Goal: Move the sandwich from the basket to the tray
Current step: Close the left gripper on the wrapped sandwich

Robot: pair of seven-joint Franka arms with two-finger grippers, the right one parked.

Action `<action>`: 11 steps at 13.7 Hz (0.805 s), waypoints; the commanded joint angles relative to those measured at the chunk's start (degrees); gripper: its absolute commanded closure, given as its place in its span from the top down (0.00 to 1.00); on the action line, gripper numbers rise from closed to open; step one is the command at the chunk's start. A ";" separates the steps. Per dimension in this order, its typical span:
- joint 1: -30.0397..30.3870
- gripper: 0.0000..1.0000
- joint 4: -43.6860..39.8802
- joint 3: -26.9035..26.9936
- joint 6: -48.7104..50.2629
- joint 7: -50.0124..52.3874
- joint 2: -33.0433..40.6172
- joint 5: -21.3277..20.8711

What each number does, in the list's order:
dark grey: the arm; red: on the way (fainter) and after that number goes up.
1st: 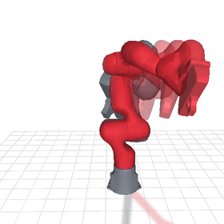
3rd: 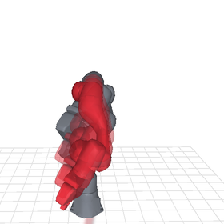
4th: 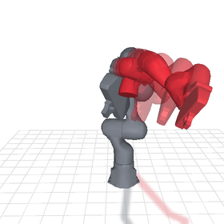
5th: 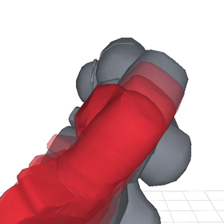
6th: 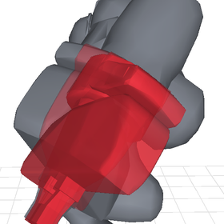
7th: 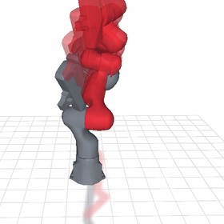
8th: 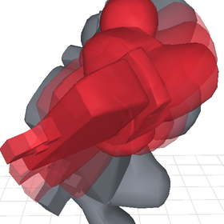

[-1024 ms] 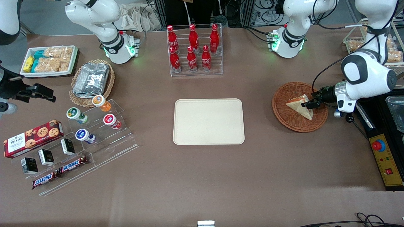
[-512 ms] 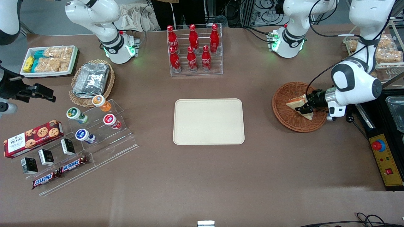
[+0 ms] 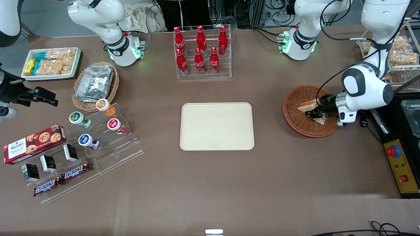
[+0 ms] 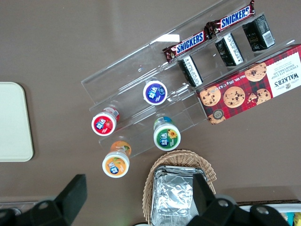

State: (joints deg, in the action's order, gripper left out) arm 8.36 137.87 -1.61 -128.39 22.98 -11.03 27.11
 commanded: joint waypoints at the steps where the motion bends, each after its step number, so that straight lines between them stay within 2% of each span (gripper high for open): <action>1: -0.36 0.30 -0.93 0.12 0.50 1.02 0.57 0.40; 2: -0.27 0.23 -1.11 0.20 1.64 1.02 1.18 0.40; 7: -0.18 0.23 -2.69 0.56 6.82 2.06 5.49 -0.82; 9: -0.18 0.23 -4.00 0.38 9.19 4.52 7.86 -6.34; 11: -0.18 0.23 -7.86 0.29 13.93 6.20 9.45 -9.17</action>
State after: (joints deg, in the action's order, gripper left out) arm 8.38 133.06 -1.34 -118.96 26.31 -4.23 20.88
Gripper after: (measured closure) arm 0.626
